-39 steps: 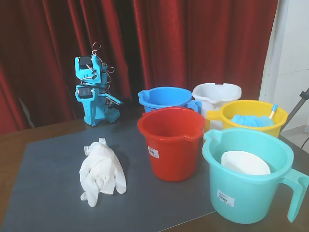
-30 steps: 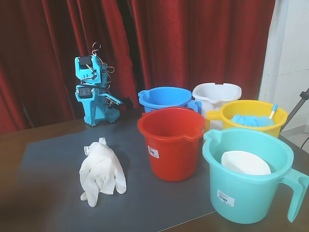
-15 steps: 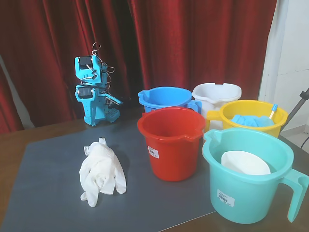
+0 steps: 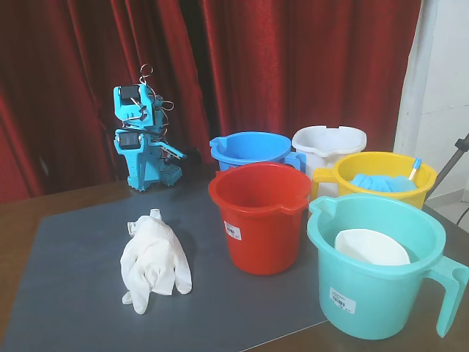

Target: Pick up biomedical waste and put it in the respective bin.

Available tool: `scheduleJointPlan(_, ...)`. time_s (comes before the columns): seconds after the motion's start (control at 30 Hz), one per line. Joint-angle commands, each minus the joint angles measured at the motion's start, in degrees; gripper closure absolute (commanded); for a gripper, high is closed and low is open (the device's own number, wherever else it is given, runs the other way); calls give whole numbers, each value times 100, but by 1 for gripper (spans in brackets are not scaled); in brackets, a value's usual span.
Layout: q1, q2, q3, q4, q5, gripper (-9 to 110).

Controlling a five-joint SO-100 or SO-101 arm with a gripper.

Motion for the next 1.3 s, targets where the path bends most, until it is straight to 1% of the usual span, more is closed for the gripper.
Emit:
scheduleJointPlan(0.0, 9, -26, -105, -18, 18, 102)
scheduleJointPlan(0.97, 70, -26, -141, -44, -9, 102)
scheduleJointPlan(1.0, 70, -18, -193, -281, -35, 101)
scheduleJointPlan(1.1, 70, -35, -246, -1529, 35, 100)
scheduleJointPlan(1.13, 44, -70, -229, -1934, 123, 97)
scheduleJointPlan(1.17, 18, -149, -202, -2540, 615, 89)
scheduleJointPlan(1.27, 18, -483, -264, -3041, 967, 78)
